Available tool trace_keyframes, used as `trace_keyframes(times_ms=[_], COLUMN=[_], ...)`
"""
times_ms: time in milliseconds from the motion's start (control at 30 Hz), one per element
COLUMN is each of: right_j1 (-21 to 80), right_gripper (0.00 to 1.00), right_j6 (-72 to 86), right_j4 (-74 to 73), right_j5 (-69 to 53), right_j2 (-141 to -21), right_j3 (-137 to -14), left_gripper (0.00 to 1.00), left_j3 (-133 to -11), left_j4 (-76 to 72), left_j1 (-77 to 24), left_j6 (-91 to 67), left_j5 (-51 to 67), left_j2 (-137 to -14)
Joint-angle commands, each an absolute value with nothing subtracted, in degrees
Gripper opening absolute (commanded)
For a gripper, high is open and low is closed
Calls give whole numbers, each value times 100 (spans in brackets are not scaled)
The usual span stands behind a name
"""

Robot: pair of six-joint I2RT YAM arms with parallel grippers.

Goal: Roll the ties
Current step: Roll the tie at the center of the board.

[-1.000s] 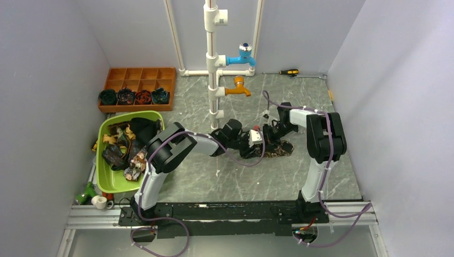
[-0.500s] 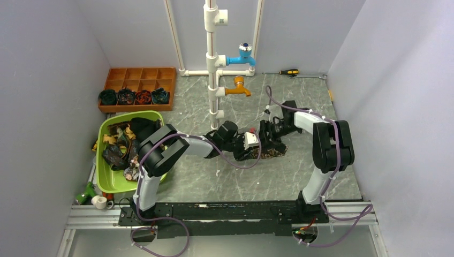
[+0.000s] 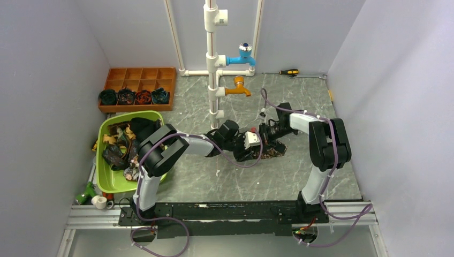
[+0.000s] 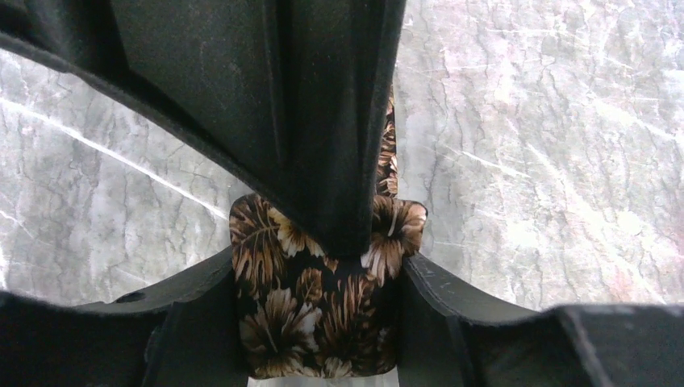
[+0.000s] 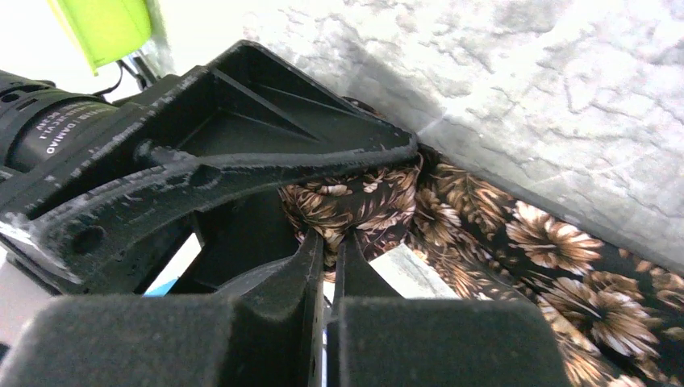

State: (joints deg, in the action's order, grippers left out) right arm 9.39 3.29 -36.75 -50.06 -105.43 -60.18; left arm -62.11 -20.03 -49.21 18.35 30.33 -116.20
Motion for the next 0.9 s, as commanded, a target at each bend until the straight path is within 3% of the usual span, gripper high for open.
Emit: trace_keyframes(times_ms=[0, 300, 700, 867], right_j1=[859, 511, 661, 747], right_gripper=[0, 0, 0, 0], right_j6=[53, 53, -327, -576], right_j4=[-3687, -3898, -4172, -4255], right_j5=[-3726, -3005, -2753, -2935], right_j2=[-10840, -11132, -11678, -11807], right_j3=[-5940, -6178, -6580, -6725], left_gripper=[62, 76, 76, 71], left_j3=[-6071, -6735, -6763, -6945], left_j4=[-1504, -2033, -2686, -2318], left_j1=[-4941, -4970, -5105, -5107], left_j6=[1942, 1858, 2505, 2799], left_j5=[3032, 3379, 4065, 4035], left_j2=[-11666, -11887, -11962, -12158])
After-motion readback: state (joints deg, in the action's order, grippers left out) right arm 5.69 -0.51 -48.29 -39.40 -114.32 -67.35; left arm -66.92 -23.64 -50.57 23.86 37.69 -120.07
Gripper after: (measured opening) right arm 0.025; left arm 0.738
